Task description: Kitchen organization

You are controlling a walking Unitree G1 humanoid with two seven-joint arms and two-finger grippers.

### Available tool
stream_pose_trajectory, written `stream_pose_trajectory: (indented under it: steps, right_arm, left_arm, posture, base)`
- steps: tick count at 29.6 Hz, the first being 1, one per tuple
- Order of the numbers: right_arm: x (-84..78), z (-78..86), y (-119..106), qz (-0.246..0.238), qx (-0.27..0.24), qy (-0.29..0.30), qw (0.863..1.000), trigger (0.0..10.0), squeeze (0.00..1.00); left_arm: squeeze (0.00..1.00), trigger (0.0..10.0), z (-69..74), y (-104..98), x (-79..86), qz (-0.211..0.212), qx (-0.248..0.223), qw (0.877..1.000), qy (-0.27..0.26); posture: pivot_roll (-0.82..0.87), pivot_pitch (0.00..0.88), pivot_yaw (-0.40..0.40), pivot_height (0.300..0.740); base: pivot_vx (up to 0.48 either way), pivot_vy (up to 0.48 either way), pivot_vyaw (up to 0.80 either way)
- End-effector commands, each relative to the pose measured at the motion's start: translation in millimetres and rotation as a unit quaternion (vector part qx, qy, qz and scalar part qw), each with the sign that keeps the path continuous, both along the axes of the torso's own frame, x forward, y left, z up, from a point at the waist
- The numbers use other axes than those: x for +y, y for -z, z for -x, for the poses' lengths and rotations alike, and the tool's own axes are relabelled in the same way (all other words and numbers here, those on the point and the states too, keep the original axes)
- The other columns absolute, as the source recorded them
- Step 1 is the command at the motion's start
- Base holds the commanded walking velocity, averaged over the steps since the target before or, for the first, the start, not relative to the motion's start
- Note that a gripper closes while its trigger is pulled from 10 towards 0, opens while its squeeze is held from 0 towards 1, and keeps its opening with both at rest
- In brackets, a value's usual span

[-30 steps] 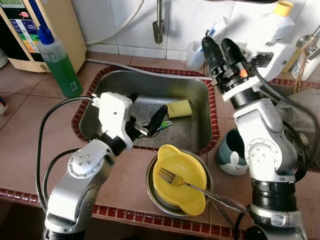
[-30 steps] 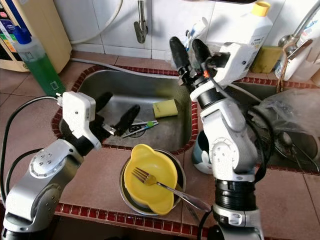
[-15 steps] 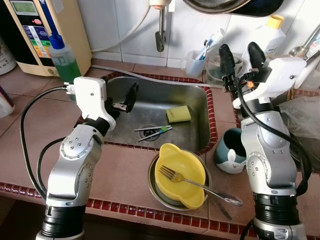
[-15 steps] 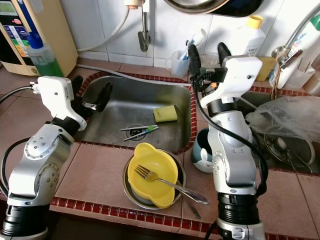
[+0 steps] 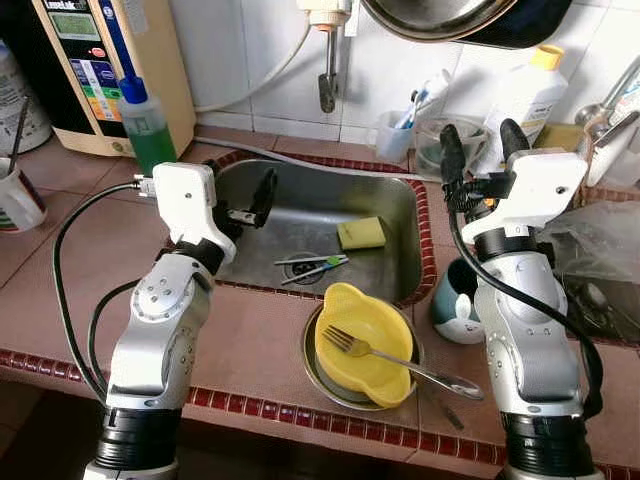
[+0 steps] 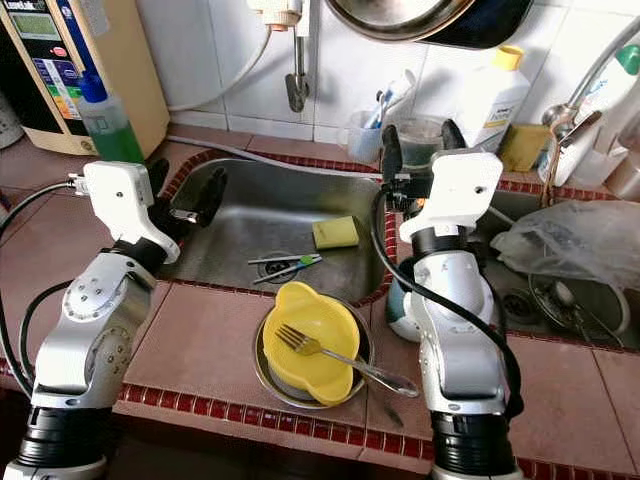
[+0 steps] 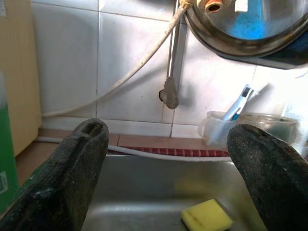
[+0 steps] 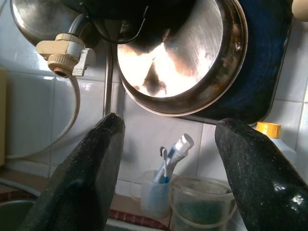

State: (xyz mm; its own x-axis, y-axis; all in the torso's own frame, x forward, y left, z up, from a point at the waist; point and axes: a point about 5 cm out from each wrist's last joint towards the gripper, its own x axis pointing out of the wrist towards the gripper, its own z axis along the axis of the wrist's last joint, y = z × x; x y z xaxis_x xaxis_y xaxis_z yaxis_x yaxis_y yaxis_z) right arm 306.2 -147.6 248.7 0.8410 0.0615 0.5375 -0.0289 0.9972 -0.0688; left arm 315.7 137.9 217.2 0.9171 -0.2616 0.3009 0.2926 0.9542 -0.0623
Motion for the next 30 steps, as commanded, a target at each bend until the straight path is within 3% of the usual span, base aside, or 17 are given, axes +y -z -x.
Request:
stream_pose_trajectory:
  steps: [1,10,21,30]
  right_arm:
    - [-1.3,4.6,-4.2,0.004,-0.013,0.005,1.000,10.0,0.00]
    - [-2.4,5.6,-1.0,0.014,-0.006,0.007,1.000,10.0,0.00]
    - [-3.6,25.2,21.2,0.017,0.021,-0.002,1.000,10.0,0.00]
    - [-5.5,30.2,33.7,0.017,0.042,0.000,0.999,10.0,0.00]
  left_arm:
    - [0.00,10.0,1.3,0.4,-1.2,0.002,-0.004,1.000,0.008]
    - [0.00,10.0,5.2,3.4,-1.8,-0.011,-0.003,1.000,0.016]
    - [0.00,10.0,32.0,18.8,2.4,0.005,-0.014,1.000,0.000]
    - [0.00,10.0,38.2,32.2,-1.4,-0.011,0.005,1.000,-0.012]
  posture:
    - [-0.01,0.064,0.010,0.740]
    - [-0.01,0.073,0.005,0.740]
    - [-0.02,0.131,0.003,0.740]
    - [-0.01,0.140,0.006,0.740]
  base:
    - [0.000,0.000,0.00]
    - [0.000,0.000,0.00]
    - [0.000,0.000,0.00]
    - [0.000,0.000,0.00]
